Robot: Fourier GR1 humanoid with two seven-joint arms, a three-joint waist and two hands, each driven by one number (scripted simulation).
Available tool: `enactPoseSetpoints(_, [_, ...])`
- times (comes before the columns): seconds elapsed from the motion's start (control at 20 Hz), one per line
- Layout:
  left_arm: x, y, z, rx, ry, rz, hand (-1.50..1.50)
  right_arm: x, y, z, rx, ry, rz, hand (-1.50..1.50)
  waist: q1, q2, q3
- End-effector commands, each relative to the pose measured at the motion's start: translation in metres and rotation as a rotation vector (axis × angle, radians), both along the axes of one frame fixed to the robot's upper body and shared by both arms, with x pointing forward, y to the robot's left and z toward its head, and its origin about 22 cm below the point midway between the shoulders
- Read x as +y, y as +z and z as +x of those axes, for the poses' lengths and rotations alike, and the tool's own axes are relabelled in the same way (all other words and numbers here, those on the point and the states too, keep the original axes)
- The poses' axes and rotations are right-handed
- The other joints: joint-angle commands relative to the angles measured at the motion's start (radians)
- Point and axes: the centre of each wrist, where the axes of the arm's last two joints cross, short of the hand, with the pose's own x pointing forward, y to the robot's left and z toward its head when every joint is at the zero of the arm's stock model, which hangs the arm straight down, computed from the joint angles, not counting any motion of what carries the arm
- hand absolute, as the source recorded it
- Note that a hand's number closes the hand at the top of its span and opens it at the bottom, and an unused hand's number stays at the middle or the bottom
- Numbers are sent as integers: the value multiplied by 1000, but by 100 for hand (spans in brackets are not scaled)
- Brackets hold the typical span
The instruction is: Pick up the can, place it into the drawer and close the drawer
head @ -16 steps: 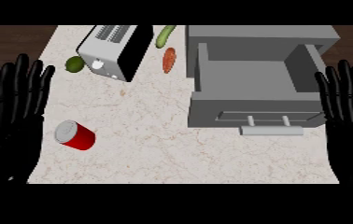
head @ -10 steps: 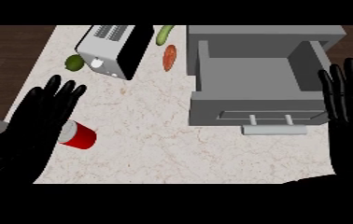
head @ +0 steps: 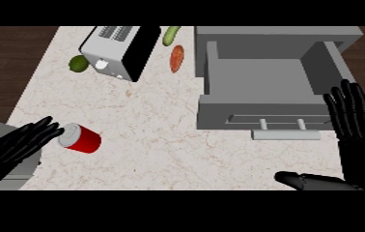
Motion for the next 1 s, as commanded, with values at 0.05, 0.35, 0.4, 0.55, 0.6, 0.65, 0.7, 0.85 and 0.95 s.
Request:
enactPoseSetpoints(0.05, [53, 21, -6, 35, -64, 24, -150, -11, 5, 10, 49, 0, 8, -150, 4, 1, 2])
enactPoseSetpoints(0.35, [64, 8, -5, 105, -15, -2, -150, -14, -31, -14, 39, -20, 7, -150, -2, 0, 2])
enactPoseSetpoints(0.4, [62, 11, -6, 104, 6, -6, -150, -18, -17, -27, 45, -24, -8, -150, -4, -1, 2])
enactPoseSetpoints(0.55, [61, -1, 5, 111, 16, 5, -150, -22, -18, -24, 30, -7, 12, -150, -6, 0, 2])
enactPoseSetpoints(0.6, [56, 2, 14, 118, 27, 14, -150, -25, -18, -24, 30, -11, -2, -150, -7, 0, 2])
enactPoseSetpoints(0.65, [70, 6, 14, 107, 41, 24, -150, -37, -30, -18, 31, -25, -3, -150, -6, 1, 2])
enactPoseSetpoints(0.7, [57, 5, 17, 115, 36, 5, -150, -22, -23, -18, 31, -21, 7, -150, -6, 0, 2])
enactPoseSetpoints(0.85, [68, -17, 23, 122, 31, 14, -150, -15, -27, -10, 36, -13, 19, -150, -5, 1, 2])
enactPoseSetpoints(0.95, [64, -26, 33, 127, 19, 26, -150, -32, -26, -32, 17, 4, 0, -150, -12, 1, 2])
